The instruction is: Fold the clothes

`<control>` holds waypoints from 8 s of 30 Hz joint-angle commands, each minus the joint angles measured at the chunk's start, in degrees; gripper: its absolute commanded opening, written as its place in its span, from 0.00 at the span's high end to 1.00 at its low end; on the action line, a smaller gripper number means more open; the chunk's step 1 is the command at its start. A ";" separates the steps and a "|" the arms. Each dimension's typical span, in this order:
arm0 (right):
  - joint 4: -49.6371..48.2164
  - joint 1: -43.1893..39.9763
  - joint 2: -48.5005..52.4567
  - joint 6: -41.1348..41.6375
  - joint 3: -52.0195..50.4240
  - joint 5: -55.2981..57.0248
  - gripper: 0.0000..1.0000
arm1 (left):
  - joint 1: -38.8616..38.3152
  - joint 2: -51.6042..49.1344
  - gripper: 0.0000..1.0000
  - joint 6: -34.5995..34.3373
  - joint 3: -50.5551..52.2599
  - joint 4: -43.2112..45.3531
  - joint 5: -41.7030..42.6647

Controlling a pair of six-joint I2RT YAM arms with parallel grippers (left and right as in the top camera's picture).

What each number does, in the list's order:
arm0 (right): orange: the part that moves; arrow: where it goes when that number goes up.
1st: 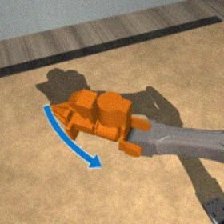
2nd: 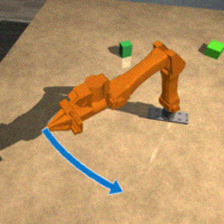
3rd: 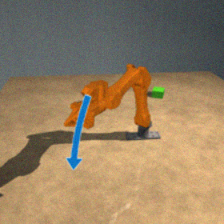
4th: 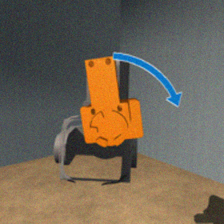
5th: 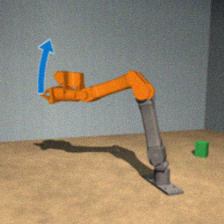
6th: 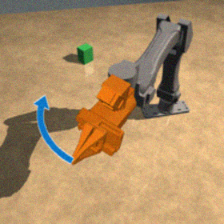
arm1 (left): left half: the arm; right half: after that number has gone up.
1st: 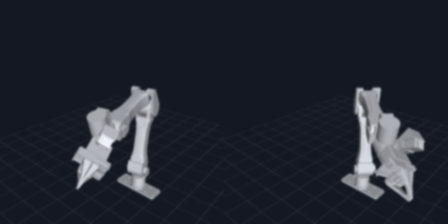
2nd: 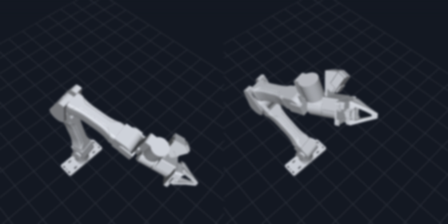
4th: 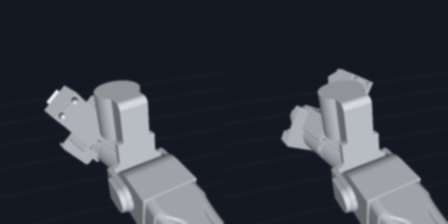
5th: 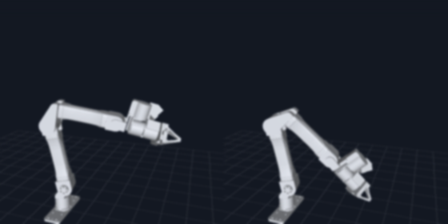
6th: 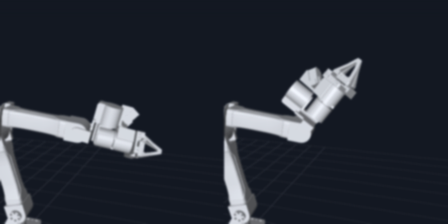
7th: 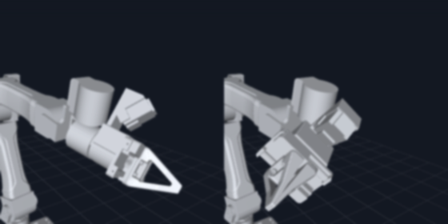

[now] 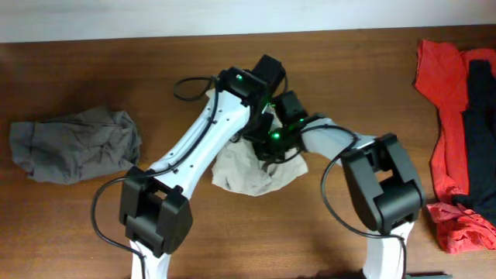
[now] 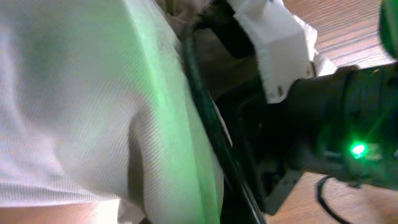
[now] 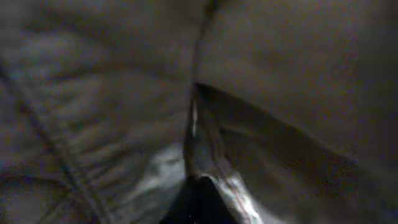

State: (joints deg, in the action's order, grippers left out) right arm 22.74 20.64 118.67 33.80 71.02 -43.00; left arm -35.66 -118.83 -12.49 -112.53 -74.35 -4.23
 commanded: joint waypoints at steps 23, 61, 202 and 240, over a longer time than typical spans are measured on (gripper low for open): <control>17.70 -24.79 -8.83 -15.93 -1.07 13.75 0.96 | -1.75 -5.40 1.00 0.33 -2.71 5.42 3.37; 6.43 -21.40 -4.92 -8.85 -13.88 10.64 0.96 | -11.15 -18.56 0.80 -4.33 -3.06 22.32 13.46; 23.37 -12.39 -36.00 -12.81 -22.16 10.27 0.96 | -2.97 -37.46 0.99 22.62 -48.74 -14.38 23.43; 3.74 -6.19 -41.13 -10.64 -25.73 4.70 0.96 | 2.05 -41.92 0.76 15.96 -65.64 -21.77 14.97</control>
State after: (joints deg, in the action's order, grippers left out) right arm 28.01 11.97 72.44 20.62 45.25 -39.31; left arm -33.45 -162.36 4.27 -179.08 -96.44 14.83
